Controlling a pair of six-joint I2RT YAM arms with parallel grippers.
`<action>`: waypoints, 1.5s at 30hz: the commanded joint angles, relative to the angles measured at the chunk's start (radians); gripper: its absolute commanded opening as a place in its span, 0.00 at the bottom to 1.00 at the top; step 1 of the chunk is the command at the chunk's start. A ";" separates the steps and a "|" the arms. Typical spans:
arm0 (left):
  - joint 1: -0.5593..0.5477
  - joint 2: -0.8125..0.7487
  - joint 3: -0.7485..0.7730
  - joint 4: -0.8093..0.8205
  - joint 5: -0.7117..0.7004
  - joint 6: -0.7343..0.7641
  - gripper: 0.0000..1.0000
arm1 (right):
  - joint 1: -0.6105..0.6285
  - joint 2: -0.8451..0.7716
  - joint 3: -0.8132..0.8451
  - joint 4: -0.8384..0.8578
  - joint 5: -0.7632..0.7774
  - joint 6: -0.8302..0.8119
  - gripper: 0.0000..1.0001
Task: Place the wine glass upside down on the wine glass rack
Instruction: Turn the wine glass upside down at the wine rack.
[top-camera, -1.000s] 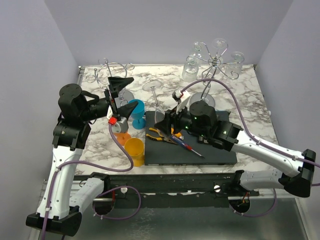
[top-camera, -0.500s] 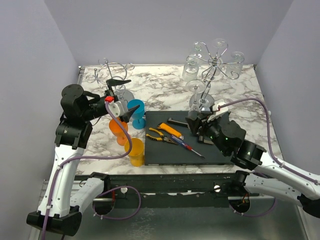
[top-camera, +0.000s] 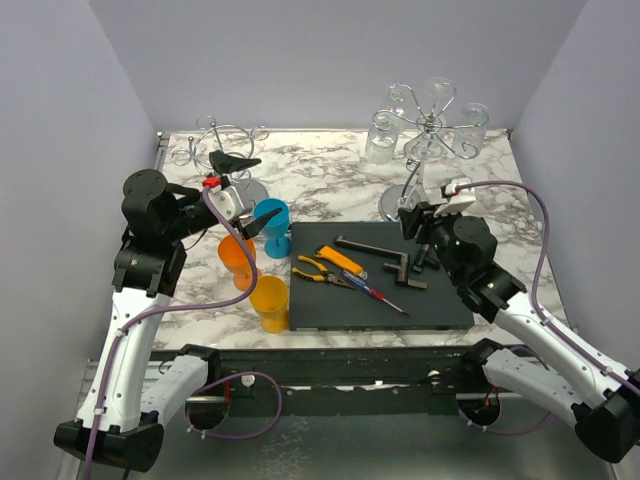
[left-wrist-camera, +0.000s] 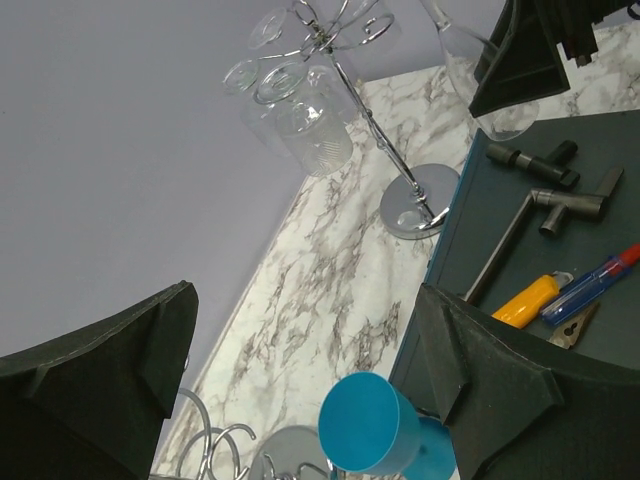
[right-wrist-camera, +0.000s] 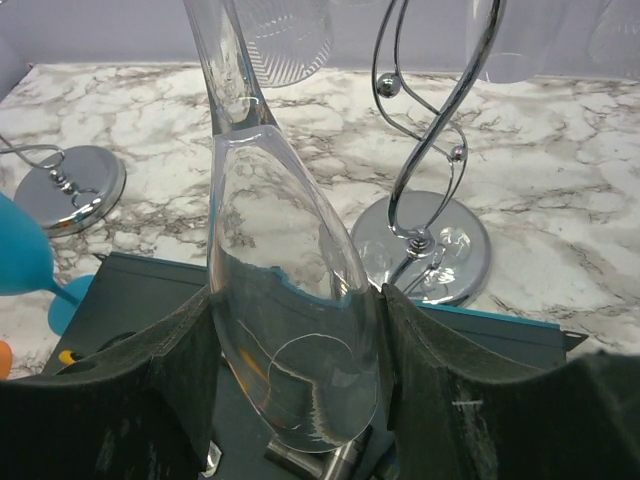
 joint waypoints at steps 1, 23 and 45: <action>-0.004 -0.011 -0.020 0.028 -0.010 -0.030 0.99 | -0.046 0.045 0.025 0.083 -0.083 0.003 0.01; -0.004 -0.029 -0.052 0.038 -0.006 -0.009 0.99 | -0.185 0.196 0.050 0.208 -0.153 0.068 0.01; -0.004 -0.060 -0.078 0.037 0.005 -0.004 0.99 | -0.200 0.351 0.112 0.266 -0.224 0.062 0.01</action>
